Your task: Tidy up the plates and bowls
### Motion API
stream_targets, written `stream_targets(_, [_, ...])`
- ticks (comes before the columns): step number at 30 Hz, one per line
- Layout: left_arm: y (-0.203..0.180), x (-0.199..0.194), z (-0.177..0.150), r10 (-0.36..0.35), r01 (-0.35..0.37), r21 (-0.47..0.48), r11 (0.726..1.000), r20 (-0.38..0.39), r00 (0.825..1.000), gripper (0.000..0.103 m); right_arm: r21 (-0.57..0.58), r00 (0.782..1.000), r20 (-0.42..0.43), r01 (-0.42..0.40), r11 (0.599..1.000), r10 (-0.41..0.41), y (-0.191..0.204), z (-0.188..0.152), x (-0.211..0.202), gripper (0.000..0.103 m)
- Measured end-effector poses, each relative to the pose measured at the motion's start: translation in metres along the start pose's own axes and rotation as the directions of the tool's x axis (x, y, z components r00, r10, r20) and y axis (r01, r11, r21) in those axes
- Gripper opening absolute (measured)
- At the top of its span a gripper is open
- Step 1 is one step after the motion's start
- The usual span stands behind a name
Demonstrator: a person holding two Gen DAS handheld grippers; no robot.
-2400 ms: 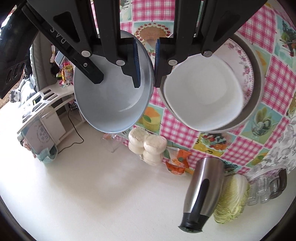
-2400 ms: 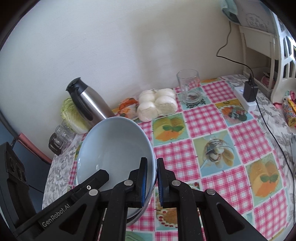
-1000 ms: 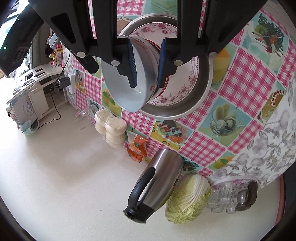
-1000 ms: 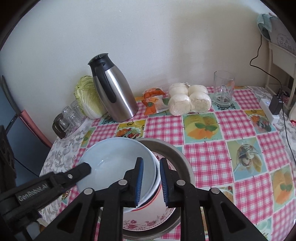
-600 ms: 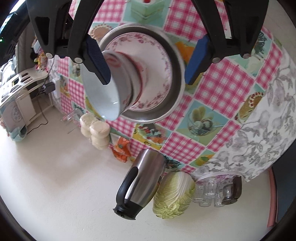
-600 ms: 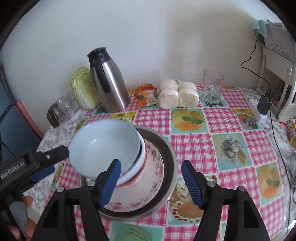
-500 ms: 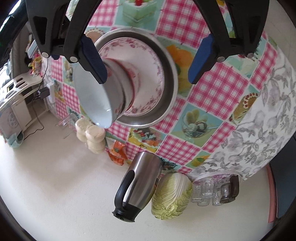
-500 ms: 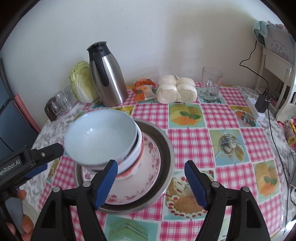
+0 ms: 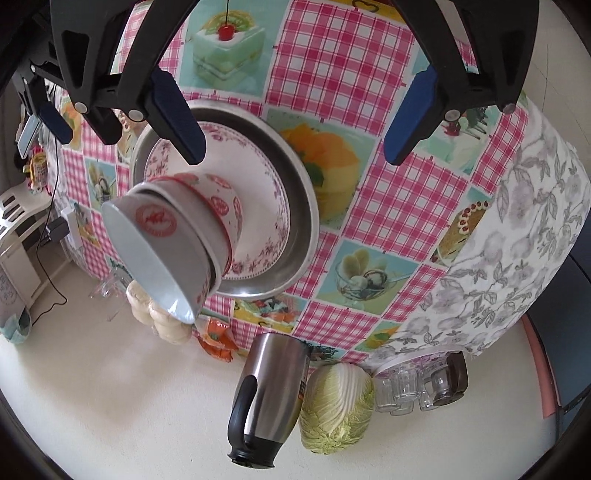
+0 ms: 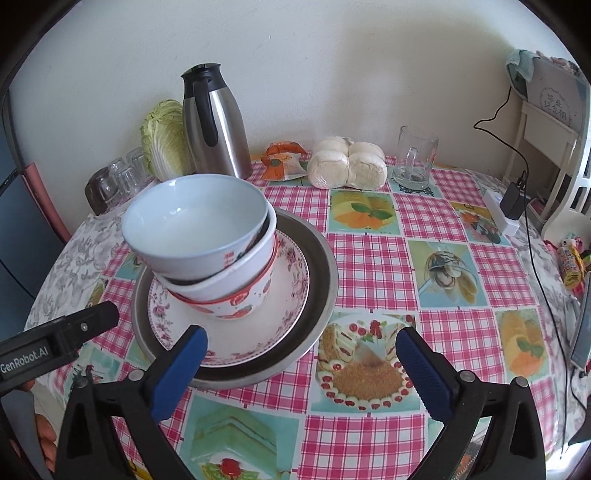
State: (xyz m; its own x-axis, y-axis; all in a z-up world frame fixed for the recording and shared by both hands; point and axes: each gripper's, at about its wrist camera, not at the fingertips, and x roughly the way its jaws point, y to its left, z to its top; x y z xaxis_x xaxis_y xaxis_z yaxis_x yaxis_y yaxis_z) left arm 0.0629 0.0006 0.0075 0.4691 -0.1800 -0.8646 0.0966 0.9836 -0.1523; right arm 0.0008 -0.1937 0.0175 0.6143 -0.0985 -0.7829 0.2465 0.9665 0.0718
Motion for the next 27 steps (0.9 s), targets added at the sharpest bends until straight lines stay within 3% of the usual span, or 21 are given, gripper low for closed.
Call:
stream_targets(16, [0.006, 0.005, -0.021, 0.080, -0.079, 0.048, 0.996, -0.026, 0.996, 0.097, 0.003, 0.999, -0.036, 0.006, 1.000, -0.006, -0.005, -0.009, 0.001, 0.103])
stream_targets(27, [0.005, 0.011, -0.023, 0.097, -0.094, 0.057, 0.994, -0.048, 0.994, 0.097, 0.001, 0.999, -0.052, 0.012, 1.000, -0.012, -0.007, -0.010, 0.004, 0.103])
